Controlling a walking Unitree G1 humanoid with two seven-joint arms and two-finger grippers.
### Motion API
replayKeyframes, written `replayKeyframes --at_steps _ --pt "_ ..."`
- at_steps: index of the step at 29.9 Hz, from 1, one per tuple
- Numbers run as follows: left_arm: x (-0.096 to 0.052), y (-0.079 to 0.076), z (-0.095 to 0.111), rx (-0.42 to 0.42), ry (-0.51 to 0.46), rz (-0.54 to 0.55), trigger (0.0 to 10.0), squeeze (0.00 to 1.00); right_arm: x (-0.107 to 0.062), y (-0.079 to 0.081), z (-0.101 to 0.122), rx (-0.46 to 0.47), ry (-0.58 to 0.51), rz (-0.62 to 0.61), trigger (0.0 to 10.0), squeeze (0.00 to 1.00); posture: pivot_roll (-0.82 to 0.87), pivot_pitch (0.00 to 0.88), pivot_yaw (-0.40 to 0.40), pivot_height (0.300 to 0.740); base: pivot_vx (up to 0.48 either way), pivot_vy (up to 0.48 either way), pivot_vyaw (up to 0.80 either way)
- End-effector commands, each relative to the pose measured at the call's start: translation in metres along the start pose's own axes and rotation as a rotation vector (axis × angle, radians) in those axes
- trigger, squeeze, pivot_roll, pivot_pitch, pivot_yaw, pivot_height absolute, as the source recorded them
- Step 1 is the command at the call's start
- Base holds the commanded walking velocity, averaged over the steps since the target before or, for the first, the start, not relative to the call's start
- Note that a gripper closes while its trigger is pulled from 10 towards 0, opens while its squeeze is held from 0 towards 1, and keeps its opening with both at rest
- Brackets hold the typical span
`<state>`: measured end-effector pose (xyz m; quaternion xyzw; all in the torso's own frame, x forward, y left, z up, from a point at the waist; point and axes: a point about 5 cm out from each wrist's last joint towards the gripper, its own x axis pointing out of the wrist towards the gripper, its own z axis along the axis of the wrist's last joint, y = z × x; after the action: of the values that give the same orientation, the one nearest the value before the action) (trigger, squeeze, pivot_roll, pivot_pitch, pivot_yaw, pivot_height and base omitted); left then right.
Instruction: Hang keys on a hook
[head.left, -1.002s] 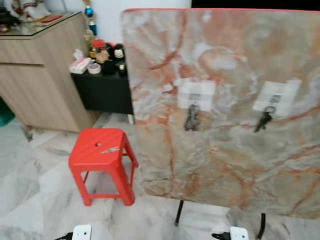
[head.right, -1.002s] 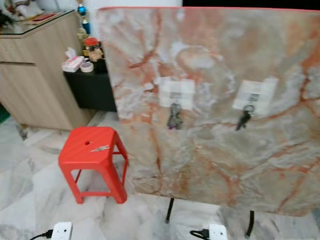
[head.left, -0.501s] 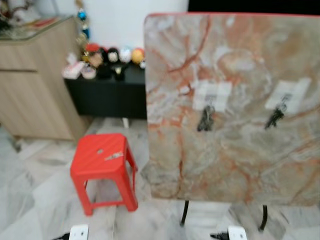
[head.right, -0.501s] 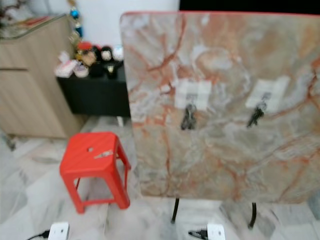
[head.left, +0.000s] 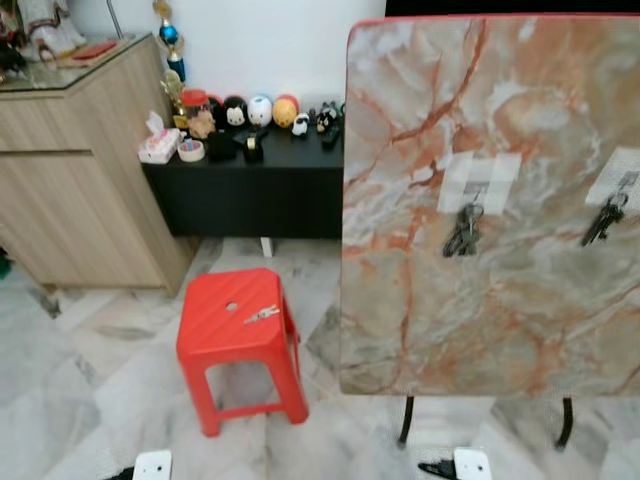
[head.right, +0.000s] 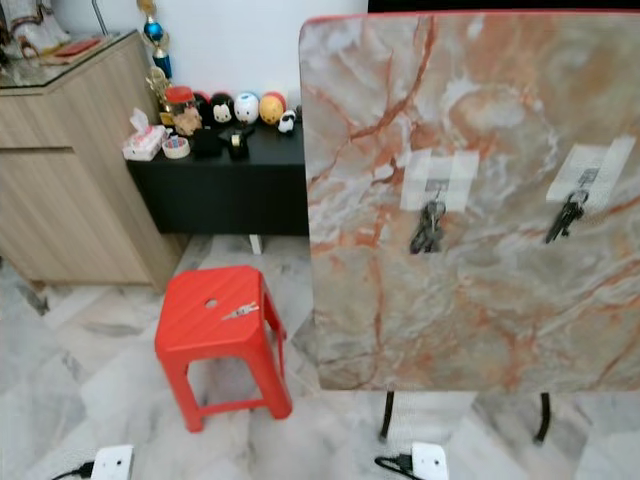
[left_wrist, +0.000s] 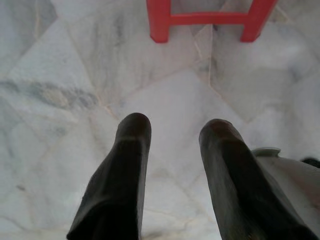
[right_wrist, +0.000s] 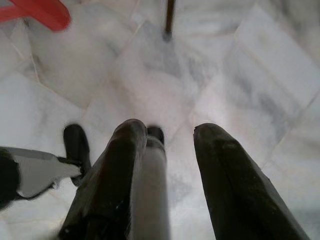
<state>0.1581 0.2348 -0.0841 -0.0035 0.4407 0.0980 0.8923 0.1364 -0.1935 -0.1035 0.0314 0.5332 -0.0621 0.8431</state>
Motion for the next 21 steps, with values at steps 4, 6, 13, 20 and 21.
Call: replayKeyframes --at_steps 4,6,13,20,21 --pt "-0.0009 0.0062 -0.0027 0.001 0.016 0.017 10.0 0.00 0.0006 0.0043 0.0038 0.000 -0.012 0.009 10.0 0.00 0.03 0.000 0.021 0.740 0.000 0.401 0.00" --pt "-0.0010 0.0061 -0.0031 -0.003 0.017 0.018 10.0 0.00 0.0006 0.0042 0.0038 -0.005 -0.013 0.011 10.0 0.00 0.03 0.000 0.019 0.740 0.000 0.401 0.00" --pt "-0.0011 0.0055 -0.0034 -0.004 0.016 0.017 10.0 0.00 0.0005 0.0031 0.0039 -0.008 -0.014 0.011 10.0 0.00 0.03 0.000 0.017 0.740 0.000 0.402 0.00" --pt "-0.0013 0.0055 -0.0040 -0.005 0.017 0.017 10.0 0.00 0.0005 0.0031 0.0035 -0.016 -0.013 0.013 10.0 0.00 0.03 0.000 0.015 0.740 0.000 0.401 0.00" --pt "-0.0013 0.0055 -0.0041 -0.005 0.017 0.017 10.0 0.00 0.0004 0.0031 0.0034 -0.018 -0.013 0.014 10.0 0.00 0.03 0.000 0.014 0.740 0.000 0.401 0.00"
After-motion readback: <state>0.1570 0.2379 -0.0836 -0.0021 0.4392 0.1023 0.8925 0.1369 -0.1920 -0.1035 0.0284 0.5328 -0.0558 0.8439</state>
